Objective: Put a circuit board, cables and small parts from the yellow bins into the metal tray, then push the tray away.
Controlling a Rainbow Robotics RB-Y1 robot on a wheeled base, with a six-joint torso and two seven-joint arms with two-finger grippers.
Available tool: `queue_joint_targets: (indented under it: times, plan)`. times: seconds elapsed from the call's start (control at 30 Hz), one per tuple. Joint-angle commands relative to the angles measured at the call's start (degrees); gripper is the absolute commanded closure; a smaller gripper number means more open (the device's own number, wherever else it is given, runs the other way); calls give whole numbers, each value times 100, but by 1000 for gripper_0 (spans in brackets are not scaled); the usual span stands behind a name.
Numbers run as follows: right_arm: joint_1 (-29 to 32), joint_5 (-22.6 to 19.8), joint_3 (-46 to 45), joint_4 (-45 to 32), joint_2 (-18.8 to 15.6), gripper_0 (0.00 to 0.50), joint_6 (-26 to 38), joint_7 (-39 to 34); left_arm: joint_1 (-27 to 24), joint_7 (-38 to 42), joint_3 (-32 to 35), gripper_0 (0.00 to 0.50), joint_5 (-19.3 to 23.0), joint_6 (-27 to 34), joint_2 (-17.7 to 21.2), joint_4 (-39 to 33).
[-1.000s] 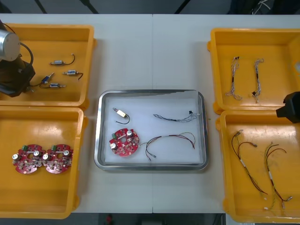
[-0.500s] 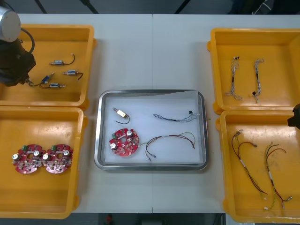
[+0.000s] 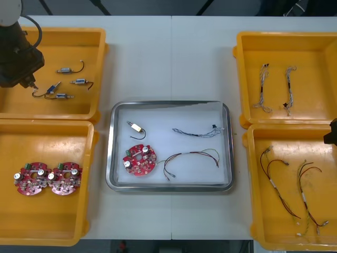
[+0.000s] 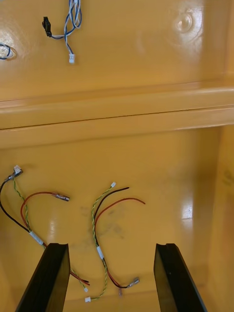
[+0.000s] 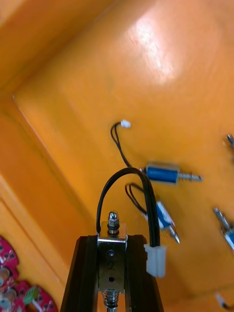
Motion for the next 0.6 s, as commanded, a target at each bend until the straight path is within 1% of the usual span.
queue_joint_targets:
  times: [0.03,0.2,0.3,0.43,0.53,0.6]
  plan:
    - [94,-84,-191,-39,-194,0,-45,-104,-256,-169,456,500,122,406,289,-613]
    - [94,-84,-191,-39,-194,0,-45,-104,-10,42,790,500,174,731,262,-1378]
    - [94,-84,-191,-39,-194,0,-45,-104,289,420,1097,500,148,846,174,-2090]
    - [94,-84,-191,-39,-194,0,-45,-104,464,754,1168,500,69,969,16,-2705]
    - [94,-84,-191,-39,-194,0,-45,-104,588,991,1220,500,-142,1153,-239,-3110]
    - [94,-84,-191,-39,-194,0,-45,-104,702,1184,1238,500,-414,1294,-529,-3382]
